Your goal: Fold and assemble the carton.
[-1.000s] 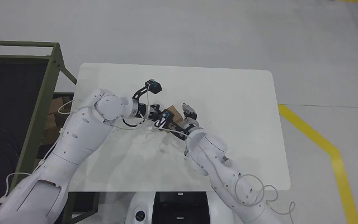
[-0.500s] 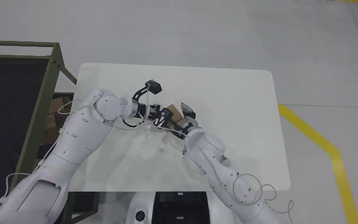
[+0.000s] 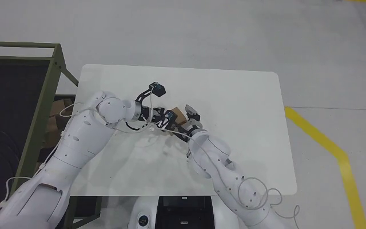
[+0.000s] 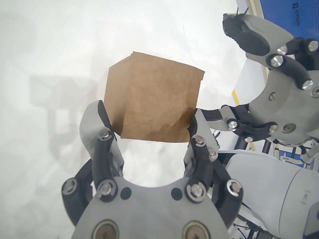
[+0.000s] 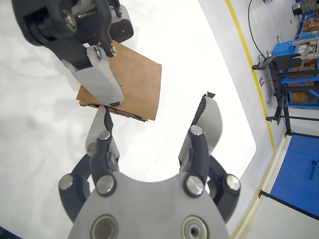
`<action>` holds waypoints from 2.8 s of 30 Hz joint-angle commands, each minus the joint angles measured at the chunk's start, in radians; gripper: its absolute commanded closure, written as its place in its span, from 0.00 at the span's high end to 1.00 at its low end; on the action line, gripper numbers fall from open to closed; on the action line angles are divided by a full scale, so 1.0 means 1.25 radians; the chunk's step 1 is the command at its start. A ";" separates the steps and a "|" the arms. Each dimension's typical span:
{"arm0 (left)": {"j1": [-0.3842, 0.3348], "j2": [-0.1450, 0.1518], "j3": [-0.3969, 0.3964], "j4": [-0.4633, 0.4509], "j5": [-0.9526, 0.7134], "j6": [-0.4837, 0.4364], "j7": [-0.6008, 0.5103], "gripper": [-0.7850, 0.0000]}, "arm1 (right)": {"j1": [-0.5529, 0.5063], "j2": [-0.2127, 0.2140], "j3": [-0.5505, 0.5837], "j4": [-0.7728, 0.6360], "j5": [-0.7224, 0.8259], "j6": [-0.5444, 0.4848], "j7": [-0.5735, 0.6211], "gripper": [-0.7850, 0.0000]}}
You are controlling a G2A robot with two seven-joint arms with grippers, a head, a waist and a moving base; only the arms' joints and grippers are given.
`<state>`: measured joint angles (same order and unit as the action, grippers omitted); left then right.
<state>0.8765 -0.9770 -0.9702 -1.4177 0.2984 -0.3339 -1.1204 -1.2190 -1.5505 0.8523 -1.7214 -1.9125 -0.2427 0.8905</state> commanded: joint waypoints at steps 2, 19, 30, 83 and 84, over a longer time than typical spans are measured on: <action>0.000 0.000 0.000 -0.002 0.001 0.000 -0.001 0.78 | -0.005 0.000 0.003 -0.005 -0.003 0.000 -0.004 0.74; -0.001 0.001 0.002 -0.003 0.000 0.003 -0.003 0.78 | -0.020 0.000 0.013 -0.016 -0.013 0.003 -0.024 0.78; -0.002 0.001 0.001 -0.002 0.000 0.005 0.004 0.82 | -0.029 0.000 0.018 -0.022 -0.018 -0.001 -0.033 0.79; -0.002 0.001 0.001 0.022 -0.020 -0.013 0.008 0.86 | -0.010 -0.016 0.017 0.021 -0.011 0.007 -0.024 0.76; -0.002 0.001 0.002 0.023 -0.019 -0.014 0.009 0.86 | -0.009 -0.016 0.017 0.022 -0.010 0.006 -0.022 0.76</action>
<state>0.8738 -0.9756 -0.9687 -1.3900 0.2730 -0.3497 -1.1112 -1.2312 -1.5706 0.8737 -1.6947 -1.9259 -0.2348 0.8608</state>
